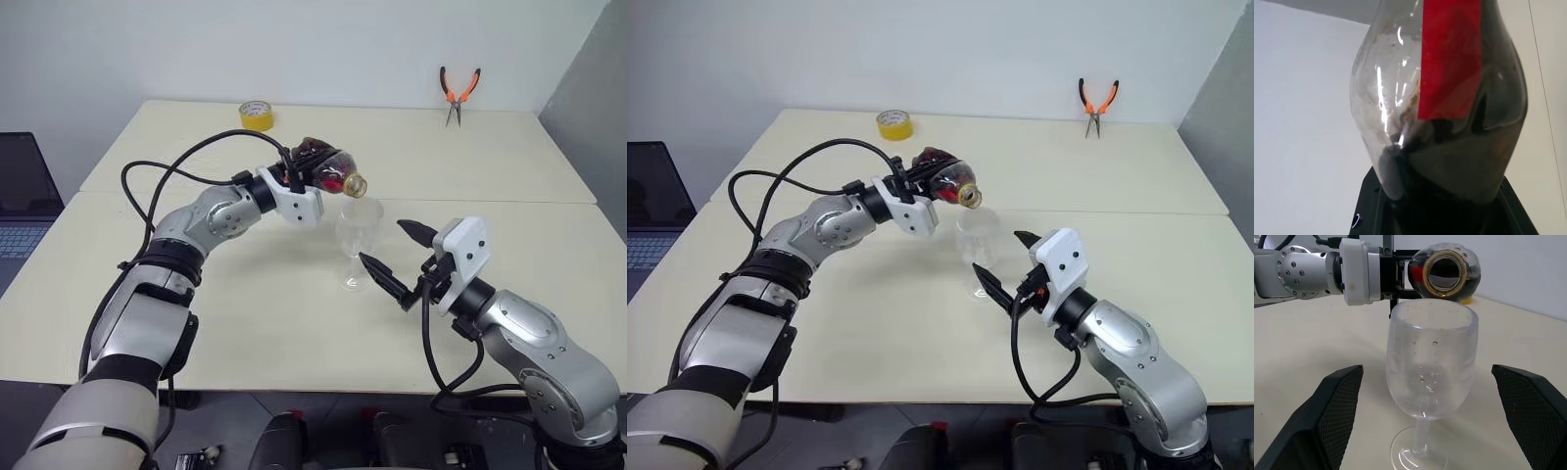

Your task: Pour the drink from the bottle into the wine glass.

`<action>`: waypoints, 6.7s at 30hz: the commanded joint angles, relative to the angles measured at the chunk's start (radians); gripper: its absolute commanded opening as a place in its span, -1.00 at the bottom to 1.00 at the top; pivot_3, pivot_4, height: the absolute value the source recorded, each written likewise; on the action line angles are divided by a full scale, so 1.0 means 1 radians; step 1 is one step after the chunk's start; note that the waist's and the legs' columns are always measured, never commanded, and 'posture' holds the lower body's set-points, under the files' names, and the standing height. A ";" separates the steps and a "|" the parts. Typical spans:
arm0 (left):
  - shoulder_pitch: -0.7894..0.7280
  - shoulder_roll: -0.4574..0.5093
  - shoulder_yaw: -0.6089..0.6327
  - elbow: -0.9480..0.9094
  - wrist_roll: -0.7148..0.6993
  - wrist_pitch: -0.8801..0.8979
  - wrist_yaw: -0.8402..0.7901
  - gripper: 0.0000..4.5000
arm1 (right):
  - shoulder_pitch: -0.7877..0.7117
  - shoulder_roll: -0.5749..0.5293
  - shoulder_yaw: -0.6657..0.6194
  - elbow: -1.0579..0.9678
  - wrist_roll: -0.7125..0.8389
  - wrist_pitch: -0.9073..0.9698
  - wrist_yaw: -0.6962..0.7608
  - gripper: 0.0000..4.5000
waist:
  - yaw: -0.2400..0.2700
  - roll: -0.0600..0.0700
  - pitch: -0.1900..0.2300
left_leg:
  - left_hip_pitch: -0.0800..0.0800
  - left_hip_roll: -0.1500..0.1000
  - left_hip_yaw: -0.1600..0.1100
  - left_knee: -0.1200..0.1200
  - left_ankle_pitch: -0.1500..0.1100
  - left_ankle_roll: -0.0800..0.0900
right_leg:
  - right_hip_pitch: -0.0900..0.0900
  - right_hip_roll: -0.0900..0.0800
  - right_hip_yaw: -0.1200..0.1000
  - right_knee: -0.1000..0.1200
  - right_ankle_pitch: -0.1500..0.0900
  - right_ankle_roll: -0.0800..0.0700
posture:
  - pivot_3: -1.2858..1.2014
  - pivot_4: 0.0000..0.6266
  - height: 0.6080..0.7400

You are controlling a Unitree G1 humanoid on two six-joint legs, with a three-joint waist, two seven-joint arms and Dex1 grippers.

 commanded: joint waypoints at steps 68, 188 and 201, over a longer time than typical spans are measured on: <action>-0.166 0.072 -0.108 0.067 0.151 -0.050 0.252 -0.66 | 0.011 0.028 0.014 -0.020 -0.025 -0.055 0.012 1.00 | 0.000 0.000 0.000 | 0.000 0.000 0.000 0.000 0.000 0.000 | 0.000 0.000 0.000 0.001 0.000 0.000 | 0.03 -0.52 1.00; 0.532 -0.229 0.590 -0.489 -0.809 0.962 -0.089 -0.34 | 0.140 -0.078 0.043 0.026 0.042 -0.308 0.326 1.00 | -0.008 -0.002 -0.002 | 0.002 0.000 0.000 0.002 0.000 0.000 | 0.000 -0.001 0.001 0.006 0.000 0.000 | 0.03 -0.52 1.00; 0.544 -0.219 0.585 -0.458 -0.806 0.913 -0.113 0.99 | 0.141 -0.076 0.041 0.015 0.045 -0.297 0.313 1.00 | -0.003 -0.002 -0.002 | 0.002 0.000 0.000 0.002 0.000 0.000 | 0.000 -0.001 0.002 0.006 0.000 0.000 | 0.03 -0.52 1.00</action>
